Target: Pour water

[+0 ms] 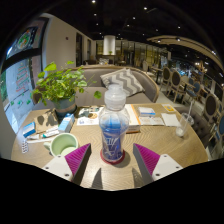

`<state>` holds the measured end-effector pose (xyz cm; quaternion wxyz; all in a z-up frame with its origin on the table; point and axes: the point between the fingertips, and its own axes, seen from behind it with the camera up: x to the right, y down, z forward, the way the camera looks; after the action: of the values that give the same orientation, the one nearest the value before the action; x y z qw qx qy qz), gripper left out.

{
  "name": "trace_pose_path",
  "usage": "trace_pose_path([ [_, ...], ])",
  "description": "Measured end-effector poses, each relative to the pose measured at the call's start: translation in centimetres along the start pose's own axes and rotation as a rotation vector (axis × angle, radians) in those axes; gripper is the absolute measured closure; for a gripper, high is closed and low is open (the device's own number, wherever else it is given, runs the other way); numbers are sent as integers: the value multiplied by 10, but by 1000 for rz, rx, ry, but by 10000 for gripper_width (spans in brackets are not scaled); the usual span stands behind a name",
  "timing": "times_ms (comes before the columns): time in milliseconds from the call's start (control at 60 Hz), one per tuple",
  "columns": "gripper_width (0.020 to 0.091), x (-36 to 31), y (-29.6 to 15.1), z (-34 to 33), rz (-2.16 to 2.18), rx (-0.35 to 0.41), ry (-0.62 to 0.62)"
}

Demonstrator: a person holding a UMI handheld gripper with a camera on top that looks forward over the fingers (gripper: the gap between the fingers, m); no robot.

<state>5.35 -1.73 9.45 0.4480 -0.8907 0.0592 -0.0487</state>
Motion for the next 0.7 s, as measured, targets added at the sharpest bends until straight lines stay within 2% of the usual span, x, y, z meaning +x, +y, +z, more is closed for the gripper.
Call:
trace_pose_path([
  [267, 247, -25, 23, -134, -30, -64, 5],
  [467, 247, -40, 35, -211, -83, -49, 4],
  [700, 248, -49, 34, -250, -97, -27, -6],
])
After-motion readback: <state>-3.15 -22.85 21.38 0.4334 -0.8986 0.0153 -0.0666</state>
